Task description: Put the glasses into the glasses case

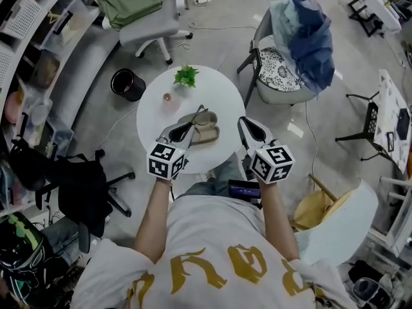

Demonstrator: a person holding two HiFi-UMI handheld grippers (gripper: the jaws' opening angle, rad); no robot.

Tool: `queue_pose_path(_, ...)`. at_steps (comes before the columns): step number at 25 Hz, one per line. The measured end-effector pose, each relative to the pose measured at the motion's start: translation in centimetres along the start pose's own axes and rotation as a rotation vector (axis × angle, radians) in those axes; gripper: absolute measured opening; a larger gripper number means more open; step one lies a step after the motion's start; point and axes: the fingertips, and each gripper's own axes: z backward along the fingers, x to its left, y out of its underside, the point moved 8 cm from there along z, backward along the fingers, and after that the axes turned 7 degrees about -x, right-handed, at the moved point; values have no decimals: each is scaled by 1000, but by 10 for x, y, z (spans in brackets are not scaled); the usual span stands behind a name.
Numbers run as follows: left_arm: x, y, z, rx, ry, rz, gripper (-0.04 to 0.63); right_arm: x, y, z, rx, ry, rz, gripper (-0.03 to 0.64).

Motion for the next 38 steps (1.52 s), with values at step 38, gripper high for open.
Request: queue_pose_path(38,25,81,-76,455,110,-393,14,-65,53,-60,242,-36,-40,23)
